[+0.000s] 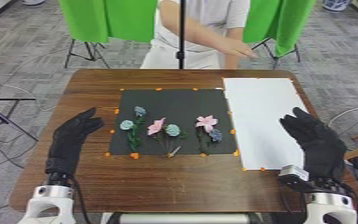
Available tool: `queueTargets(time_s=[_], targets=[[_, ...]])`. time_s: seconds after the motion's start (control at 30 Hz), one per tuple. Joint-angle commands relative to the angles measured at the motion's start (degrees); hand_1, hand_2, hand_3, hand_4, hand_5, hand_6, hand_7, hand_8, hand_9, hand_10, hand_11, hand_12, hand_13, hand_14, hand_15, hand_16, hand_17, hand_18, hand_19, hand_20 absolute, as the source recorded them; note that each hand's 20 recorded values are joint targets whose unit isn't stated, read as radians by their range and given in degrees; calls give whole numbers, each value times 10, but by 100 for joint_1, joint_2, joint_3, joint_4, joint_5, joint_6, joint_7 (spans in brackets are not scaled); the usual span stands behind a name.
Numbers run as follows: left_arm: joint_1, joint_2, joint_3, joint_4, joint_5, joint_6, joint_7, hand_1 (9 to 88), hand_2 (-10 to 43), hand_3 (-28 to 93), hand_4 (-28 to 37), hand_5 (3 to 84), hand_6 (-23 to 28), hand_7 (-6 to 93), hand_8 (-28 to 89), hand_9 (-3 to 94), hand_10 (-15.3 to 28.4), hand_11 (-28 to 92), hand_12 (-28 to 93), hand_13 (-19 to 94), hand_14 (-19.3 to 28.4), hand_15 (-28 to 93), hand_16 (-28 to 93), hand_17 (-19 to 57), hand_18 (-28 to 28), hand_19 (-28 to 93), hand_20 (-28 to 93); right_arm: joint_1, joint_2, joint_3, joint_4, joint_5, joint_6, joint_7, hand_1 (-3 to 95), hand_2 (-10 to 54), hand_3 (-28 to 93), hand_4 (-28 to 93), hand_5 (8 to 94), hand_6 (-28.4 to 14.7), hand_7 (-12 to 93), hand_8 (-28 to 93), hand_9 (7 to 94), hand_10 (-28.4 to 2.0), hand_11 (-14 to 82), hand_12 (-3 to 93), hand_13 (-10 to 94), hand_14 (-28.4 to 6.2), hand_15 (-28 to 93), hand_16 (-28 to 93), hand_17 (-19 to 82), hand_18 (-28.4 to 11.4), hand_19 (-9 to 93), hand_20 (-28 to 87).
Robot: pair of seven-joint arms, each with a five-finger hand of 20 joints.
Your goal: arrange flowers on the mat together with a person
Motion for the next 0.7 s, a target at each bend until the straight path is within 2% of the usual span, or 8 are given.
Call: queueTargets(time_s=[0.03,0.2,0.3,0.4,0.53,0.57,0.63,0.7], targets=[[24,-19,-26,29,25,3,10,253,42,649,-209,463,35,135,-59,462,136,216,154,373,174,182,40,54,117,86,169,-3,-12,-45,-11,-55,-75,-93,103,45,797,-164,566,-9,121,-95,581,-157,74,122,463,-151,146,190,237,-141,79,331],[14,-16,-75,29,30,-11,45,253,41,649,-210,464,35,134,-59,462,136,217,154,374,173,182,40,54,117,86,169,61,-36,-58,50,-177,-317,-177,140,20,798,-168,592,15,138,-100,593,-148,80,127,468,-147,151,197,239,-141,82,336],[31,5,-96,34,-20,37,88,249,42,644,-213,465,35,134,-59,462,137,216,154,374,174,181,40,55,117,85,168,35,-36,-114,64,-200,-330,-241,143,15,792,-175,593,15,142,-105,596,-147,79,130,463,-146,148,198,239,-141,82,337],[48,5,-104,27,-1,18,95,239,44,647,-221,466,35,134,-59,462,136,216,155,374,175,182,40,54,117,85,169,-27,-22,-97,41,-172,-319,-209,138,6,779,-184,588,12,143,-105,587,-149,78,132,444,-141,144,200,237,-138,80,336],[21,-37,-69,32,-18,72,125,238,44,651,-223,466,36,134,-59,462,137,216,155,374,174,181,40,55,117,84,169,71,25,-134,55,-120,-310,-188,136,4,779,-187,584,5,142,-105,586,-151,78,134,443,-143,143,203,236,-138,80,337],[11,-15,-77,44,18,12,72,238,43,651,-224,467,36,133,-59,462,137,216,155,374,174,182,40,55,117,85,169,63,29,-128,43,-167,-330,-181,136,3,779,-187,583,4,141,-105,586,-152,77,135,443,-143,143,204,235,-138,79,336],[49,13,-61,42,1,-4,50,240,43,651,-225,467,36,134,-59,462,137,215,155,374,174,182,40,55,117,85,169,23,5,-110,50,-255,-375,-172,135,0,780,-186,581,4,141,-103,586,-151,77,134,445,-143,143,205,235,-138,78,336],[86,-48,-69,14,20,12,43,240,44,650,-225,467,36,133,-59,462,137,216,155,374,175,182,40,55,117,85,169,-49,-4,-126,32,-172,-323,-113,134,-4,782,-185,580,4,141,-103,585,-151,77,134,445,-144,142,206,235,-138,78,336]])
